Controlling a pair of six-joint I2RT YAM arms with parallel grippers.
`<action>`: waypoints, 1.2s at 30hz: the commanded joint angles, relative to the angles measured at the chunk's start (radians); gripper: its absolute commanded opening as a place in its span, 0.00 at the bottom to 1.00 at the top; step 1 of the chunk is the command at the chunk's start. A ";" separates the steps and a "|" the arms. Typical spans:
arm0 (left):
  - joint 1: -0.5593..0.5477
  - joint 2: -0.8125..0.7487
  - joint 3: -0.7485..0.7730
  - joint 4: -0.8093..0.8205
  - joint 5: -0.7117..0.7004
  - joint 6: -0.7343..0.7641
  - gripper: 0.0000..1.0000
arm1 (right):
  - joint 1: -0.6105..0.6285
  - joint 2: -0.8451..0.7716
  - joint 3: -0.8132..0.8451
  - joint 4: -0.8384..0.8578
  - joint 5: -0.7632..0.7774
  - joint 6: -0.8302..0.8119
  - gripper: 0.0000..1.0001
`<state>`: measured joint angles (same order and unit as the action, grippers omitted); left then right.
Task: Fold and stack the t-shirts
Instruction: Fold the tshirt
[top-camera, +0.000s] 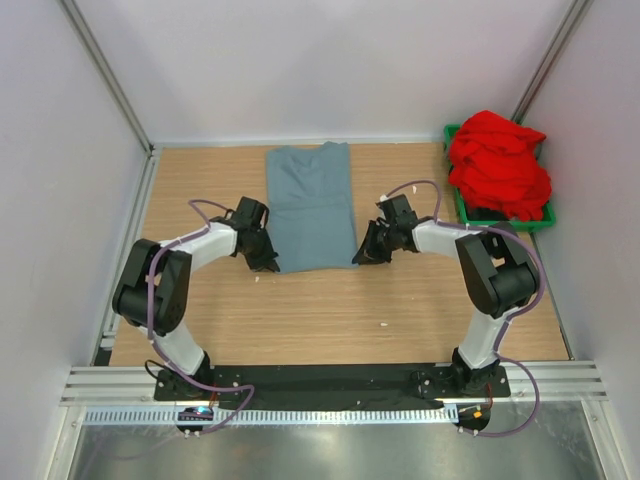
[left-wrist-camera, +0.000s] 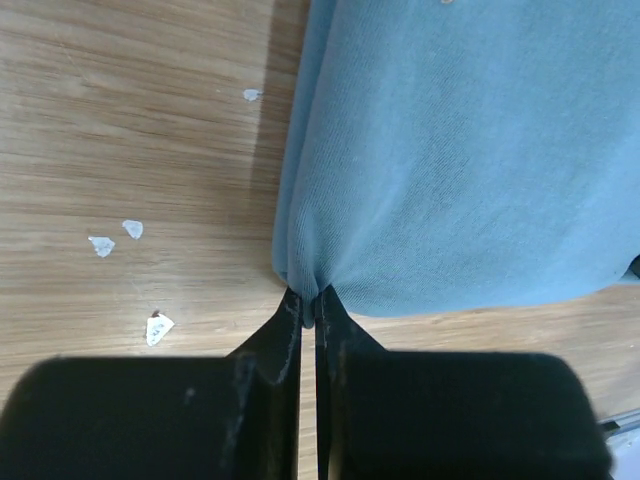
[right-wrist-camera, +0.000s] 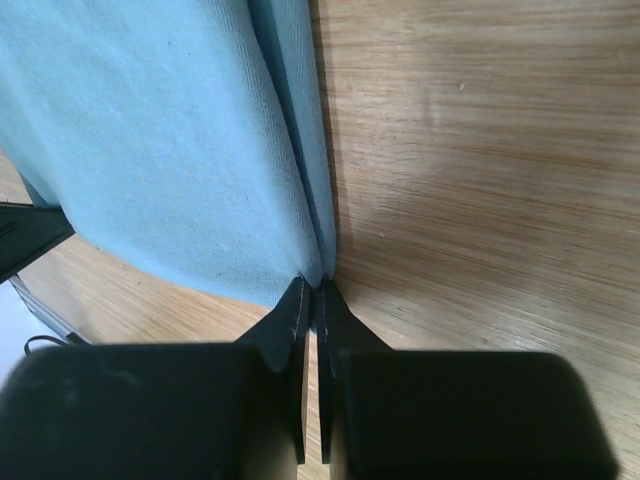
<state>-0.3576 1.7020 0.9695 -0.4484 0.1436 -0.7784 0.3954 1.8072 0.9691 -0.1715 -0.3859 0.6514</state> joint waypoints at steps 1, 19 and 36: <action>-0.018 0.019 0.003 0.022 -0.019 0.001 0.00 | 0.008 0.001 -0.027 -0.026 0.024 -0.012 0.04; -0.313 -0.437 -0.153 -0.208 -0.173 -0.148 0.00 | 0.146 -0.589 -0.337 -0.167 0.162 0.148 0.02; -0.377 -0.618 0.090 -0.559 -0.301 -0.111 0.01 | 0.264 -0.958 -0.175 -0.499 0.381 0.238 0.02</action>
<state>-0.7364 1.0264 0.9531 -0.9119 -0.0589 -0.9558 0.6601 0.8238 0.6891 -0.6136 -0.1104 0.9176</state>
